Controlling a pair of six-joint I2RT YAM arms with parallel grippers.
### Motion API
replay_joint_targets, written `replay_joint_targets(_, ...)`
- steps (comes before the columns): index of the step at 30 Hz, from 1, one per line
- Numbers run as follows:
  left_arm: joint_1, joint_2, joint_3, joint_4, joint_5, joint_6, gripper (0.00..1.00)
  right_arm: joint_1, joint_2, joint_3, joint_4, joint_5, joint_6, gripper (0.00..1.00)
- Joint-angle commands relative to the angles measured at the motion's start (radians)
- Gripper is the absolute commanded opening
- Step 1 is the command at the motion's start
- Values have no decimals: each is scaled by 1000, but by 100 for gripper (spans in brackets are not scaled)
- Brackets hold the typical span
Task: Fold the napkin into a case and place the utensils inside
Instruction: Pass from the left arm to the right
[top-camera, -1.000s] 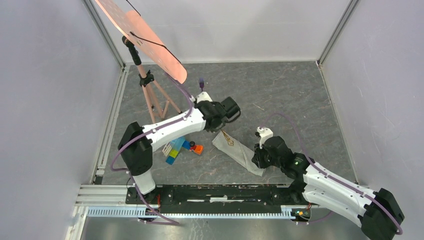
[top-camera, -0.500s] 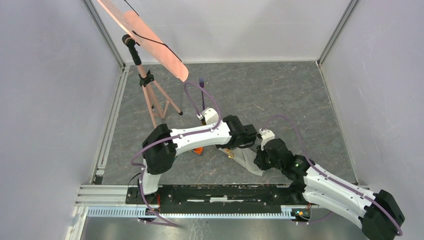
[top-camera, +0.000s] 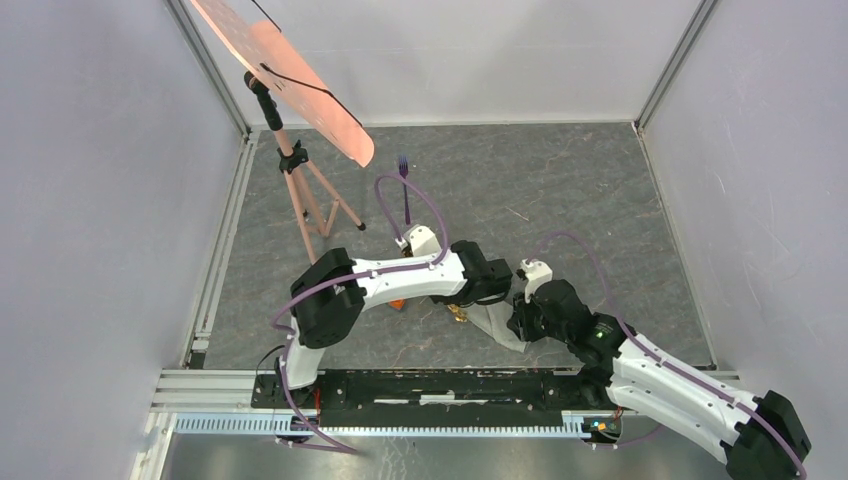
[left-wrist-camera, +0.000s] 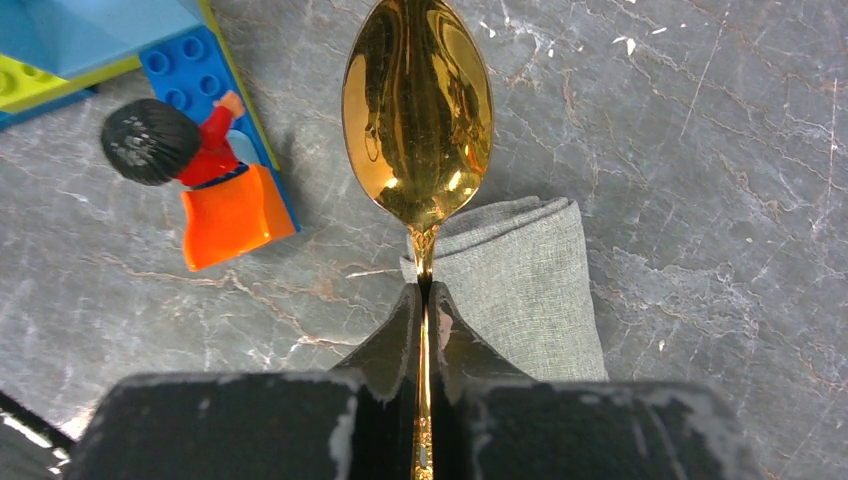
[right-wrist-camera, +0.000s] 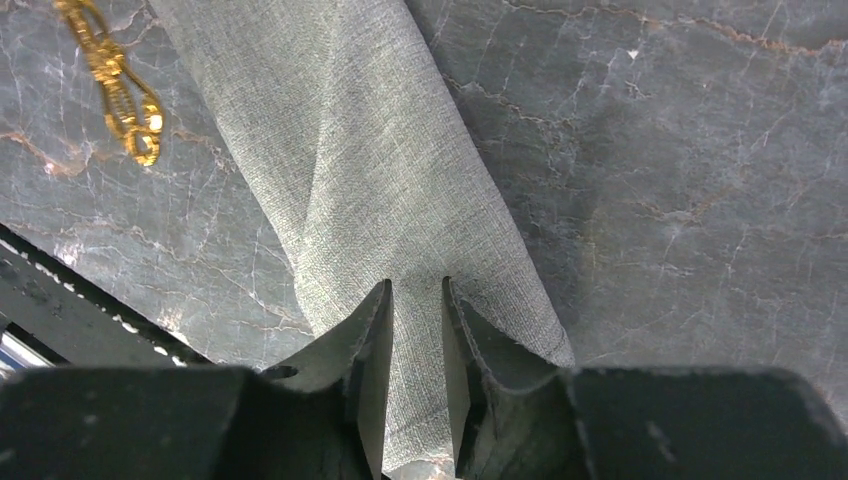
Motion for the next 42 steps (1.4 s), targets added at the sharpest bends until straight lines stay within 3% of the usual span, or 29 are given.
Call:
replay_joint_targets(1,0,-57,-30,138,-52,-142,2,-2,-14,29,44,-44,-64,36)
replay_joint_targets(7,11,-210,-186,441,-16,169,2,-2,-5,77,158,-165,-93,56)
replay_joint_targets(11,18,-280,-178,479,46,278,2,-3,7,84,326,-254,-94,65)
replay_joint_targets(17,26,-301,-186,530,161,336,2,-4,96,106,463,-327,-71,65)
replay_joint_targets(21,28,-340,-235,601,184,368,2,-5,137,116,459,-291,-59,49)
replay_joint_targets(23,30,-364,-264,640,204,373,2,-6,150,98,498,-299,-41,33)
replay_joint_targets(25,31,-398,-303,683,208,398,2,-12,170,80,539,-319,-18,5)
replay_joint_targets(26,35,-413,-326,715,210,427,2,-17,174,76,553,-331,-11,0)
replay_joint_targets(27,48,-442,-357,755,233,475,10,-26,172,74,561,-338,-2,0)
replay_joint_targets(28,66,-477,-402,823,279,551,24,-40,164,71,570,-349,4,0)
replay_joint_targets(29,92,-510,-452,914,337,639,48,-57,156,69,575,-372,11,0)
replay_joint_targets(32,162,-644,-684,1303,576,872,98,-156,149,63,606,-536,42,0)
replay_joint_targets(34,208,-720,-811,1505,695,942,100,-233,158,66,610,-644,63,0)
replay_joint_targets(38,269,-835,-914,1561,775,1011,100,-355,192,60,656,-861,112,0)
replay_joint_targets(42,345,-921,-1033,1769,892,1015,96,-381,220,50,734,-1014,201,0)
